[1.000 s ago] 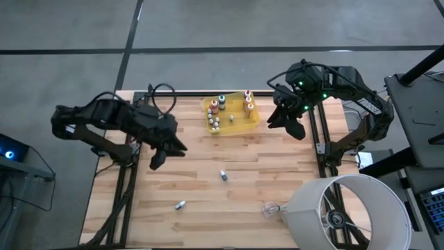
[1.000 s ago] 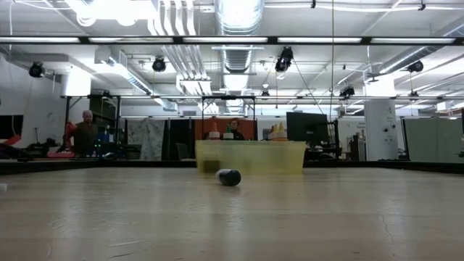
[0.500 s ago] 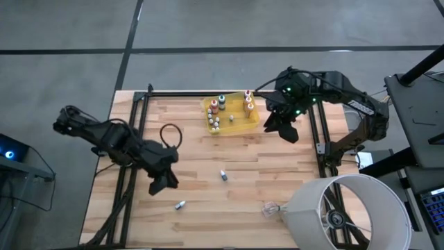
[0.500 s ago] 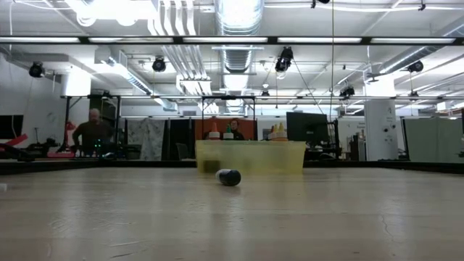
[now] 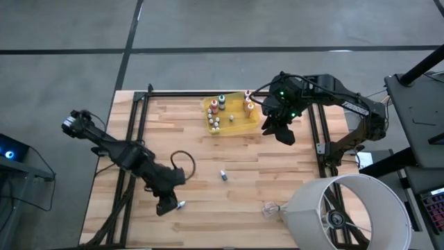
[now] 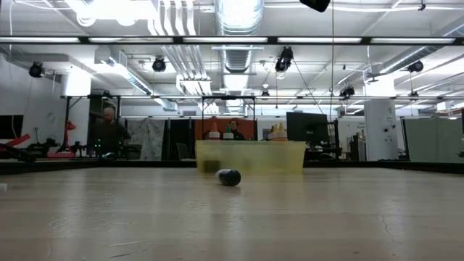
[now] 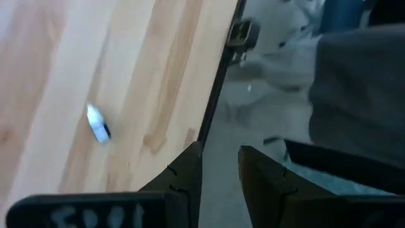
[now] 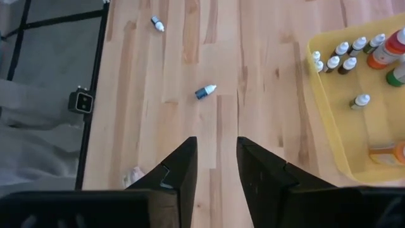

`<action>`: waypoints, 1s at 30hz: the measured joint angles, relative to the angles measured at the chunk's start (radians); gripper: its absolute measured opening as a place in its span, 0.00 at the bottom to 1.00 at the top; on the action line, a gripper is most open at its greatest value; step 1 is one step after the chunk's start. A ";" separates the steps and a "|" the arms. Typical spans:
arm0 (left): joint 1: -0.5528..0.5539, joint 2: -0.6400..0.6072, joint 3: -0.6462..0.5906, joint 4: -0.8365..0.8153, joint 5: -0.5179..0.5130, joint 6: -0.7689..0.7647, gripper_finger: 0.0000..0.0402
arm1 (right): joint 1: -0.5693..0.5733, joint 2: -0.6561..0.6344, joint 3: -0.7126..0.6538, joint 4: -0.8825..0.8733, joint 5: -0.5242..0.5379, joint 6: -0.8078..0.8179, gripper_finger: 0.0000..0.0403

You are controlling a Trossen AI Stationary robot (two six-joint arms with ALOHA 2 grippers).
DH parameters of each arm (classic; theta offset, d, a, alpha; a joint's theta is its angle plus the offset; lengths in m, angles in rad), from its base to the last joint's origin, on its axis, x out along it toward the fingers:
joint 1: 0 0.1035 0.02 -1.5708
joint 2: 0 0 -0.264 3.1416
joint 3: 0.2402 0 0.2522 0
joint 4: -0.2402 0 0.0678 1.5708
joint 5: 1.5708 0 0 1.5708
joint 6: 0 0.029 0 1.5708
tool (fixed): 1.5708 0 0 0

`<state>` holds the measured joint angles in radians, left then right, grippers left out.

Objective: Pick & Place food coloring
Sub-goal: Put the small black food coloring bottle into the yellow bin

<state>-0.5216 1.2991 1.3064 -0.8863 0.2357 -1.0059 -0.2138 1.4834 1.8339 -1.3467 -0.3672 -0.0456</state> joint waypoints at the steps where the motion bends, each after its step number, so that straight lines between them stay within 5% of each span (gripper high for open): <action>1: -0.001 0.018 0.000 -0.005 0.024 -0.017 0.19 | 0.000 0.000 0.001 -0.001 0.000 0.000 0.25; 10: -0.033 0.168 0.000 -0.091 0.130 -0.096 0.19 | 0.000 0.000 0.028 0.000 0.000 -0.014 0.25; 19: -0.039 0.256 0.000 -0.091 -0.019 -0.188 0.19 | 0.000 -0.005 0.027 -0.001 0.000 -0.041 0.25; 30: -0.053 0.334 0.000 -0.072 -0.047 -0.281 0.19 | 0.000 -0.036 0.027 -0.001 -0.003 -0.063 0.24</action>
<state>-0.5750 1.6329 1.3064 -0.9588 0.1886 -1.2867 -0.2142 1.4473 1.8610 -1.3479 -0.3702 -0.1081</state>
